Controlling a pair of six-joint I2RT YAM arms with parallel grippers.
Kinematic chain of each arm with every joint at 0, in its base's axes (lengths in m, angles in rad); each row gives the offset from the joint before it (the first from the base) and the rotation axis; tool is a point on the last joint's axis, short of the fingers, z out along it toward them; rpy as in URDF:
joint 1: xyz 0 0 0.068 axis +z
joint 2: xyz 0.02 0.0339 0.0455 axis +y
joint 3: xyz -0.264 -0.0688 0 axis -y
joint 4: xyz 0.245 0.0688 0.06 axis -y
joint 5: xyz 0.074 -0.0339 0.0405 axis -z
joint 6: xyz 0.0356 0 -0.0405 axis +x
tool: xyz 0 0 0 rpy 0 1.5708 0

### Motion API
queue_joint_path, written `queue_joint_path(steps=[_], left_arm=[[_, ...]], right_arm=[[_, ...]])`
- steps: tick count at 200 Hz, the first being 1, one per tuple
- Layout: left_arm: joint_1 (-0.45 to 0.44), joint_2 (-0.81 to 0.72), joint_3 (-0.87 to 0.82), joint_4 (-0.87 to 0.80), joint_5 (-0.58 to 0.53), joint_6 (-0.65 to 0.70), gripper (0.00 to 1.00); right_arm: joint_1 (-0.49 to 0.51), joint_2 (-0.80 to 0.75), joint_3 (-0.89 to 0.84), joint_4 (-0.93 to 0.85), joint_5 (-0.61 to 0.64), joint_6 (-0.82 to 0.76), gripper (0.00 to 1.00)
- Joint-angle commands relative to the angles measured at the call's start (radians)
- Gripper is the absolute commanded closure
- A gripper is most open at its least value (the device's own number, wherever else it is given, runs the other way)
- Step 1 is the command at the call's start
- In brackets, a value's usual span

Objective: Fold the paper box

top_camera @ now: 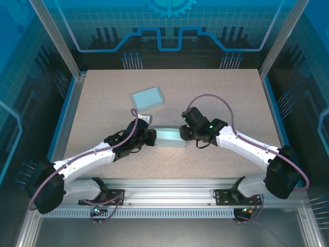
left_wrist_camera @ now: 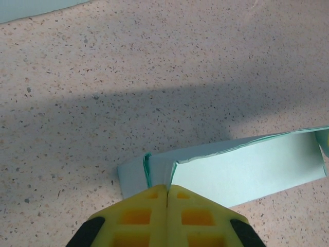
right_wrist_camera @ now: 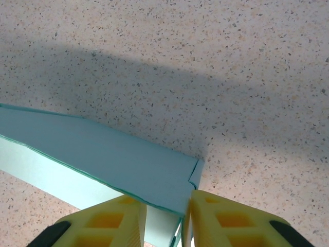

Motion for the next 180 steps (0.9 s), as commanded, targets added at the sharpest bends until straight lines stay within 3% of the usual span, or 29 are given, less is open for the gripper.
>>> queue_joint_path(steps=[1,118,180], left_arm=[[-0.021,-0.003,-0.036,-0.009,-0.034,-0.038,1.0],[-0.05,0.012,-0.028,-0.018,-0.104,-0.032,1.0],[-0.052,0.021,-0.02,-0.023,-0.097,-0.023,1.0]], right_arm=[[0.023,0.009,0.025,-0.016,-0.017,0.059,0.7],[0.028,-0.048,0.033,-0.155,0.082,0.121,0.64],[0.03,-0.047,0.029,-0.106,0.046,0.104,0.71]])
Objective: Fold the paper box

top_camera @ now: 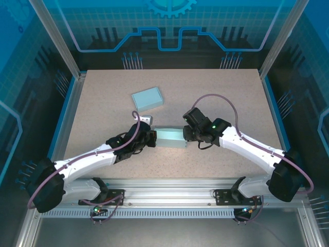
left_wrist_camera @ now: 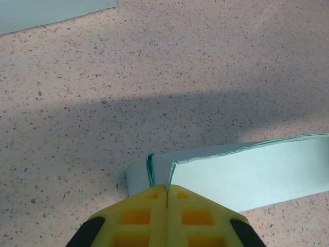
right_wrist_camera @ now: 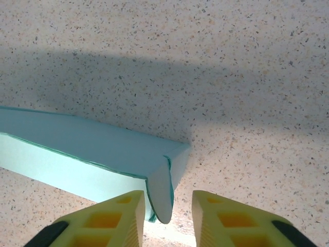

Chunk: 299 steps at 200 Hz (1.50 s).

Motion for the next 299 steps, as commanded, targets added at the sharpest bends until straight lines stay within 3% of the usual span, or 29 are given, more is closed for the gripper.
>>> queue_joint_path(steps=[1,19,53,220,299], left_arm=[[-0.008,0.019,-0.006,-0.043,-0.005,-0.005,1.0],[-0.009,0.019,-0.005,-0.043,-0.007,-0.005,1.0],[-0.01,0.023,-0.002,-0.041,-0.005,-0.004,1.0],[-0.045,0.078,0.006,-0.005,-0.01,0.003,1.0],[-0.055,0.094,0.008,-0.004,-0.013,0.01,1.0]], right_arm=[[0.017,-0.005,-0.001,0.014,-0.007,0.001,0.71],[0.021,0.006,0.005,0.009,-0.009,0.005,0.74],[0.022,0.021,0.009,0.016,-0.028,0.016,0.89],[0.018,0.015,-0.051,0.25,-0.15,0.148,0.89],[-0.064,-0.05,-0.194,0.472,-0.337,0.244,0.89]])
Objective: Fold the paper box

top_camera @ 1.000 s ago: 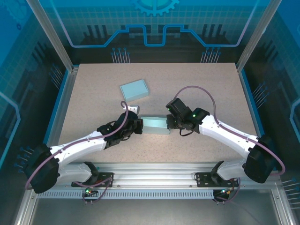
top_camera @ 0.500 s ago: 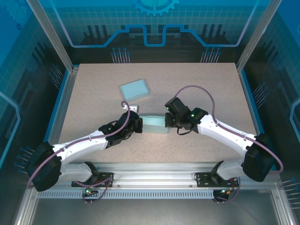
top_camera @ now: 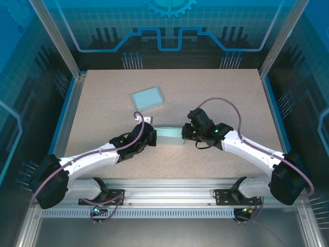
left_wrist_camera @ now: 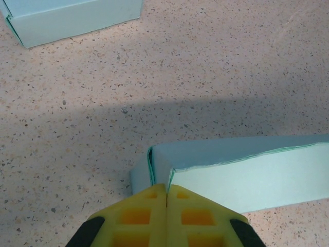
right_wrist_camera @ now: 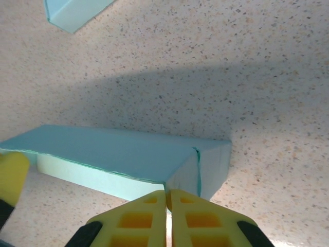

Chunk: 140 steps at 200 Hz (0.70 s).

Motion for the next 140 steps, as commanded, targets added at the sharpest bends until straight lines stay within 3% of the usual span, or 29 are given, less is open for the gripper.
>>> queue_joint_path(steps=[1,38,84,107,140], left_arm=[[-0.035,0.042,0.006,-0.029,0.093,0.009,1.0],[-0.037,0.053,0.011,-0.03,0.093,0.011,1.0],[-0.038,0.055,0.015,-0.037,0.088,0.015,1.0],[-0.038,0.047,0.015,-0.051,0.069,0.016,1.0],[-0.037,0.038,0.024,-0.073,0.046,0.027,1.0]], right_arm=[[-0.011,-0.008,-0.048,0.186,-0.179,0.06,0.89],[-0.047,-0.005,-0.083,0.285,-0.275,0.105,0.9],[-0.066,-0.032,-0.091,0.288,-0.291,0.114,0.89],[-0.061,-0.031,-0.022,0.107,-0.219,0.041,0.85],[-0.047,-0.017,0.07,-0.156,-0.063,-0.056,0.73]])
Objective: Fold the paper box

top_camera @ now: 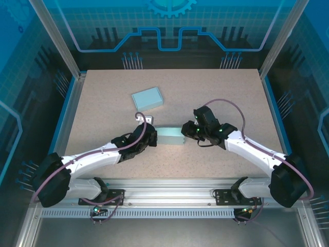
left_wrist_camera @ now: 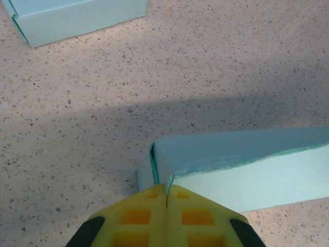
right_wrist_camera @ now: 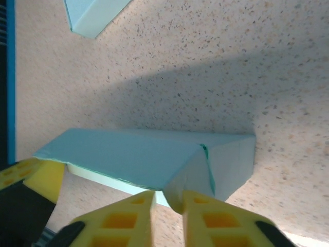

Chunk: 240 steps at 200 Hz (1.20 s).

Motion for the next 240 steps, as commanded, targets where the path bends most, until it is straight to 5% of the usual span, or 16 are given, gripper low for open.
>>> queue_joint_path(steps=[1,56,169,240], left_arm=[[-0.022,0.018,0.017,-0.067,0.072,0.023,1.0],[-0.022,0.024,0.026,-0.077,0.065,0.025,1.0],[-0.022,0.021,0.026,-0.087,0.056,0.023,1.0],[-0.022,0.019,0.022,-0.083,0.052,0.024,1.0]], right_arm=[[0.025,-0.001,0.078,-0.179,0.068,-0.086,0.72],[0.045,-0.01,0.108,-0.296,0.176,-0.172,0.61],[0.09,0.084,0.16,-0.291,0.271,-0.294,0.65],[0.101,0.123,0.197,-0.3,0.276,-0.301,0.91]])
